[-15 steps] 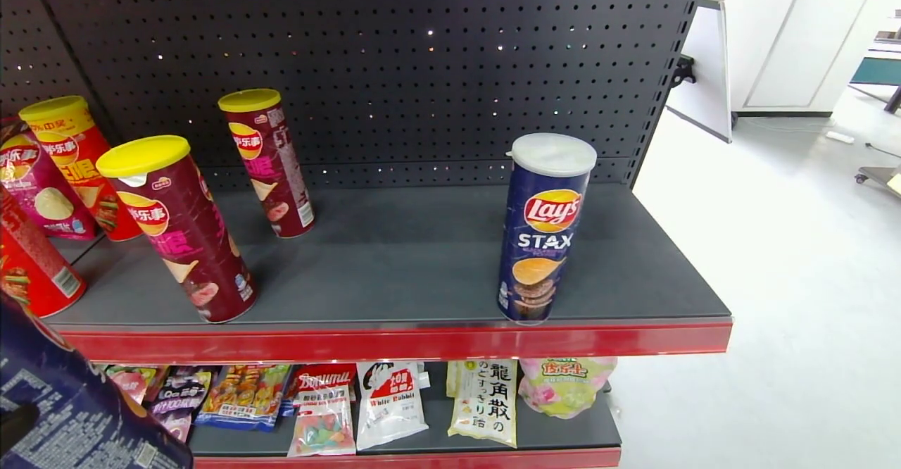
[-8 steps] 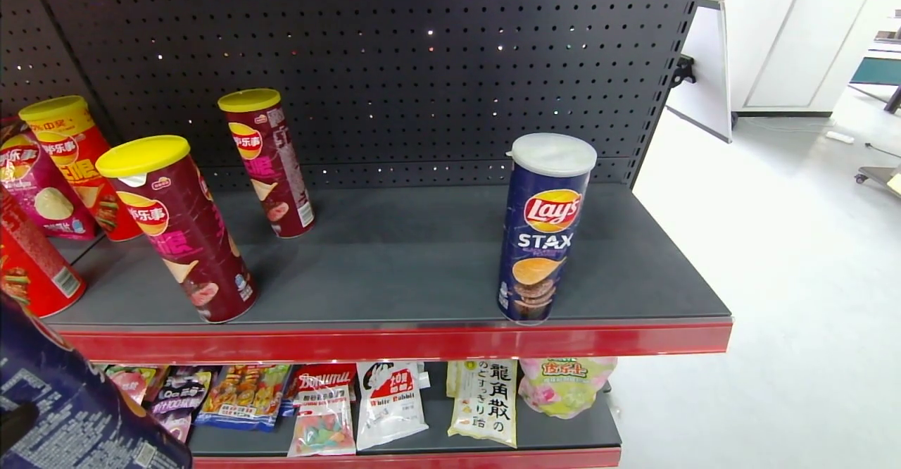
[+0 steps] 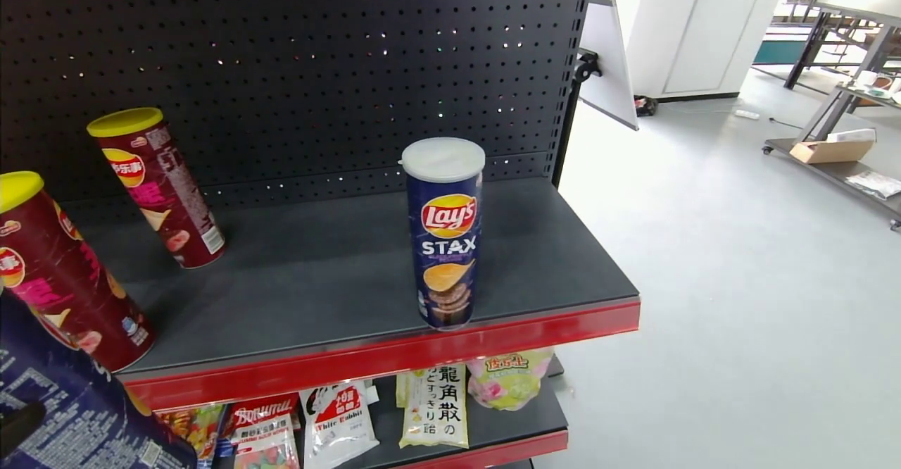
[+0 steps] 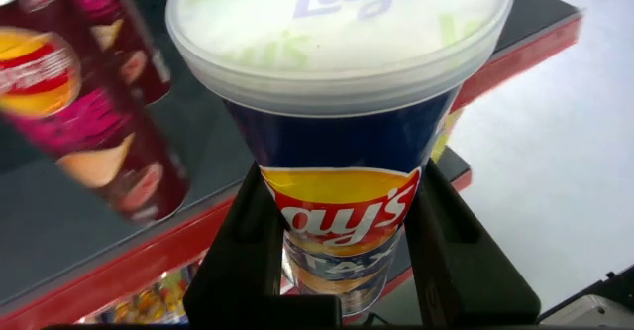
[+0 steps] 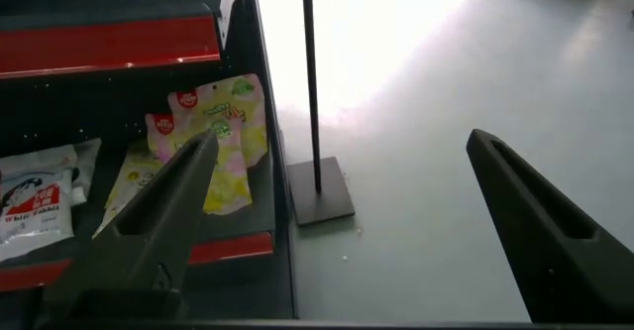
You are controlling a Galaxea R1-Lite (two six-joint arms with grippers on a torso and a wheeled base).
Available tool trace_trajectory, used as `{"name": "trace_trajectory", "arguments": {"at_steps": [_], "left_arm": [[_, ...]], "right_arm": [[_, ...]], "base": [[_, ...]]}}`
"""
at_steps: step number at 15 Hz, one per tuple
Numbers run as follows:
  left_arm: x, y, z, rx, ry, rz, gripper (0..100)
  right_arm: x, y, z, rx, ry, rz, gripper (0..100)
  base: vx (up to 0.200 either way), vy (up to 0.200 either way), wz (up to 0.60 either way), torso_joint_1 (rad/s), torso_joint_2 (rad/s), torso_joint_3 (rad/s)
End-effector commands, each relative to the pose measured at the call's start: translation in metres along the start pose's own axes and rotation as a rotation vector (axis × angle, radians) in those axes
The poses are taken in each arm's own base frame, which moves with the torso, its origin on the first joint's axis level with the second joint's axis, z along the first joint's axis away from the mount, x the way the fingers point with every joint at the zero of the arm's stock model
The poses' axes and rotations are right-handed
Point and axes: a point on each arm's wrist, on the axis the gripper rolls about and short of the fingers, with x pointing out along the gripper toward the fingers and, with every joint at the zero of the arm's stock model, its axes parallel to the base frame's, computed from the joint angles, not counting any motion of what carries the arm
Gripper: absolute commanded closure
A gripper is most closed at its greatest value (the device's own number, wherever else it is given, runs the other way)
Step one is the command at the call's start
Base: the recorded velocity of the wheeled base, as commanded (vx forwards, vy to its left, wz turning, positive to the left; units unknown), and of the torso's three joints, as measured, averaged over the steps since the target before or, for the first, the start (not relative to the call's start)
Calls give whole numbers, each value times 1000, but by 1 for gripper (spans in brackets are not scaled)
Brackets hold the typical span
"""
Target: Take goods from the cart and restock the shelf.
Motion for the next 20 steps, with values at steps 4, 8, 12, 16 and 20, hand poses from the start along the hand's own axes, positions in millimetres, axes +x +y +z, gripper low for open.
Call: {"name": "trace_trajectory", "arguments": {"at_steps": [4, 8, 12, 16, 20], "left_arm": [[1, 0, 3, 1, -4, -4, 100], [11, 5, 23, -23, 5, -11, 100], [31, 11, 35, -38, 33, -50, 100], [48, 15, 40, -40, 34, -82, 100], [57, 17, 41, -43, 58, -140, 100]], "right_arm": [[0, 0, 0, 1, 2, 3, 0], [0, 0, 0, 1, 2, 1, 0], [0, 0, 0, 1, 2, -2, 0], [0, 0, 0, 1, 2, -2, 0], [0, 0, 0, 1, 2, -2, 0]], "base": [[0, 0, 0, 0, 0, 0], [0, 0, 0, 0, 0, 0], [0, 0, 0, 0, 0, 0], [0, 0, 0, 0, 0, 0], [0, 0, 0, 0, 0, 0]]}}
